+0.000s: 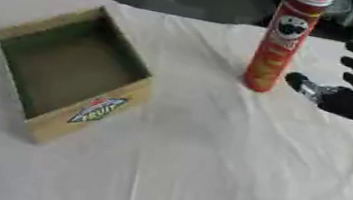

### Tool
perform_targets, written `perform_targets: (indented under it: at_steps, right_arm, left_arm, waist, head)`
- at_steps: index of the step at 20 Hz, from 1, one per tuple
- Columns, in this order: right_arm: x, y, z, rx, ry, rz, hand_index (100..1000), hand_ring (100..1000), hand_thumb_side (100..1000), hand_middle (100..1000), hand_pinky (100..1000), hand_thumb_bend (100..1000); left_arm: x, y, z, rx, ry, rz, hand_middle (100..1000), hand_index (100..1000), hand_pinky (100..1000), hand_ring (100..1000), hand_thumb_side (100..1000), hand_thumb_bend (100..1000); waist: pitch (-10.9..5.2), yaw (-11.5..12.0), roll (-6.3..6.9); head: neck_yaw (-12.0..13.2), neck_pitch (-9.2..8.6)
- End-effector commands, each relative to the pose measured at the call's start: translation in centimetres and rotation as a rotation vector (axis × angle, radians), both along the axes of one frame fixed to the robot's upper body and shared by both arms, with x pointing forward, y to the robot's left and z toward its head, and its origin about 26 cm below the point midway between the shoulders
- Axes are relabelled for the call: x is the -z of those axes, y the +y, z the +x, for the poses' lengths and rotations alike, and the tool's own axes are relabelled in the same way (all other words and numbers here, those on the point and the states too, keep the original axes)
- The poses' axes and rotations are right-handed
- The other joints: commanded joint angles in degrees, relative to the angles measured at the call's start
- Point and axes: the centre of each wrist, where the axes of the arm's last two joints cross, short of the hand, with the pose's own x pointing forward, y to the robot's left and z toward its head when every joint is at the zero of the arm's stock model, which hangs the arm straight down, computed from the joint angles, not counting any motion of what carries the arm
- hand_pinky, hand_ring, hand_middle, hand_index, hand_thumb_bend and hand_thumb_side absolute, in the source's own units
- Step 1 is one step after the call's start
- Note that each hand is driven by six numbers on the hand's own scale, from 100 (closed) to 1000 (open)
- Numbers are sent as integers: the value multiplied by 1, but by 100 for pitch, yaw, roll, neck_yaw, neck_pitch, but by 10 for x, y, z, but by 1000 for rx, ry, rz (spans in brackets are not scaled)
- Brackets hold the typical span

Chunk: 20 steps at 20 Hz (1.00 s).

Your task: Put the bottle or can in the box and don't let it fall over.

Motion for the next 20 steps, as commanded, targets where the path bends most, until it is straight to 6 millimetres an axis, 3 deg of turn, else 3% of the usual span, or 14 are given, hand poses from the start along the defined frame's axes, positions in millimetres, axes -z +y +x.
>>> perform_targets:
  at_steps: [1, 20]
  right_arm:
    - [-11, -3, 5, 6, -26, 8, 1000, 976, 100, 978, 976, 659]
    - [-11, -24, 60, 38, -26, 212, 1000, 971, 100, 980, 969, 670]
  left_arm:
    - [-16, 4, -3, -7, -40, 30, 934, 832, 773, 1000, 179, 290]
    - [-16, 3, -2, -4, -47, 20, 933, 832, 773, 1000, 181, 281]
  waist:
    - [-82, 12, 30]
    - [72, 110, 120]
  head:
    - [-44, -45]
    - [-171, -280]
